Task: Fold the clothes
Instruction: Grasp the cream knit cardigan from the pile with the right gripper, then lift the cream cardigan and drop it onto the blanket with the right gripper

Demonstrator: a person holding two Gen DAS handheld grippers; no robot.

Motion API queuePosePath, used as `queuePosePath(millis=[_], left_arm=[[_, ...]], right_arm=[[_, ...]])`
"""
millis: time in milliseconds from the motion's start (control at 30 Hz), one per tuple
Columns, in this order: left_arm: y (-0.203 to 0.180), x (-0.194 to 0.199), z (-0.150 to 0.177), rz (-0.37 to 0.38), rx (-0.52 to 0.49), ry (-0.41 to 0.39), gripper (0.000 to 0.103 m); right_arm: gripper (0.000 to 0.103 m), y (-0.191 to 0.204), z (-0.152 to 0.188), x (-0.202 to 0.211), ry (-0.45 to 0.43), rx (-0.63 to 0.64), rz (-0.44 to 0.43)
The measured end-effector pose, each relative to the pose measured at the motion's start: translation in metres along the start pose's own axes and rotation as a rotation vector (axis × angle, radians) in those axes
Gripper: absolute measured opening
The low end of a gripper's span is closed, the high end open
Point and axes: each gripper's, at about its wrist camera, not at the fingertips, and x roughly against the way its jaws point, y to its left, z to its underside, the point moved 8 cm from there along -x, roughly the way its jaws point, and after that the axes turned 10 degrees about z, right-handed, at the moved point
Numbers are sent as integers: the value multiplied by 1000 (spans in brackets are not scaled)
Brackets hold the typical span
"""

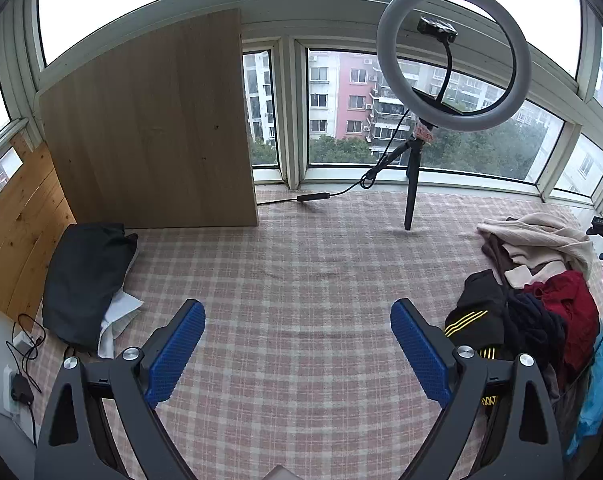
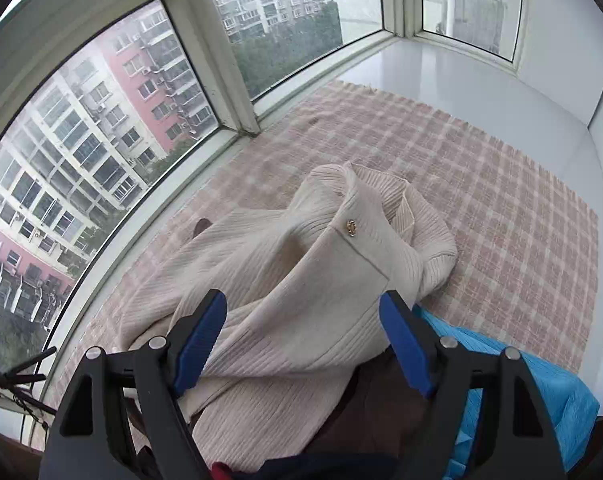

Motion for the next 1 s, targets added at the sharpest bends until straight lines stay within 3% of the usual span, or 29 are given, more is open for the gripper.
queuePosePath(millis=[167,300,333,367,400,467,500,800,1000], left_arm=[[-5,-29,3,-7,-18,53,94],[-9,-44,7,-2,-41,89,94],[-9,-46,8,-1,-48,95,94],[-8,-47,8,-5,-52,95,94],[-6,-47,7,-11,-53,94,94],[-1,-48,6,-13,-43,93,94],[1,-48,5,-9,-35,92,94],[11,-31,8,16,-21,63,94],[28,-5,15,38,10,13,94]], right_arm=[[78,14,-8,-44,97,-8,6],[78,18,-9,-51,58,-5,-9],[74,19,-10,-53,48,-5,-13],[62,20,-10,-54,37,-4,-17],[28,21,-11,-56,27,-3,-21],[9,25,-15,-37,-17,16,-96],[7,27,-16,-27,-39,25,-135],[5,51,-35,156,-315,105,-400],[4,100,5,312,-470,256,-616]])
